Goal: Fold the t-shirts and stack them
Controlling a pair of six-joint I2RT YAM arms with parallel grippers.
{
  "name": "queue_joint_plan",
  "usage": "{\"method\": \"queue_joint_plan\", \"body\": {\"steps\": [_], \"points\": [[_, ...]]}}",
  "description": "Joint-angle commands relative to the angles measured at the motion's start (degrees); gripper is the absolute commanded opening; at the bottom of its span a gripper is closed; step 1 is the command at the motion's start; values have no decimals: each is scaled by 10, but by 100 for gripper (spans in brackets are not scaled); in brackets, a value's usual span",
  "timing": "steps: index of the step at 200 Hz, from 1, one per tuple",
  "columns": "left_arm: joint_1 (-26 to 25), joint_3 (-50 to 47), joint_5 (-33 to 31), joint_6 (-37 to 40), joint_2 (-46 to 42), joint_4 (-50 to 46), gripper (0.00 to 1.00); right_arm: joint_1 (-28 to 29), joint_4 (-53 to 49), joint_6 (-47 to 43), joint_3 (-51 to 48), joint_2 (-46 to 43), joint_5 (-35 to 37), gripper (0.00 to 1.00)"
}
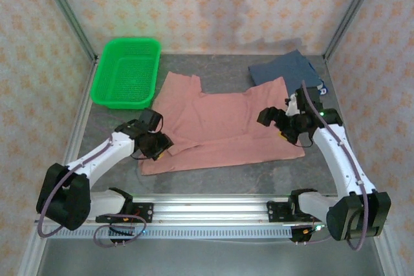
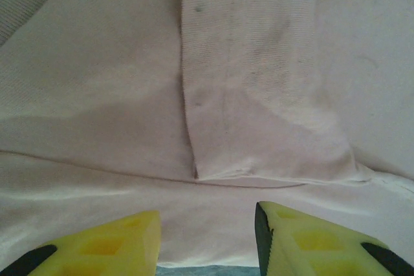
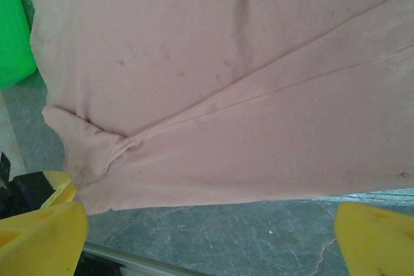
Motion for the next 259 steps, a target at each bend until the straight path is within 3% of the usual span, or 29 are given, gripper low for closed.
{"method": "queue_joint_plan", "body": {"steps": [1,81,167,211,259], "points": [[-7,-17,-9,-26,16,40,41,7,13,-3,-19,-13,-9,98],[-12,-25,-19,-60,91,140,35,13,30,3,-15,0,-10,98],[-12,7,-20,-47,100,129,5,14,37,7,-28,-6,-6,98],[-12,52,-19,-31,141,134,3,13,49,13,-37,-7,-13,98],[-12,171,-23,34,237,93,2,14,56,15,-45,-8,-20,98]]}}
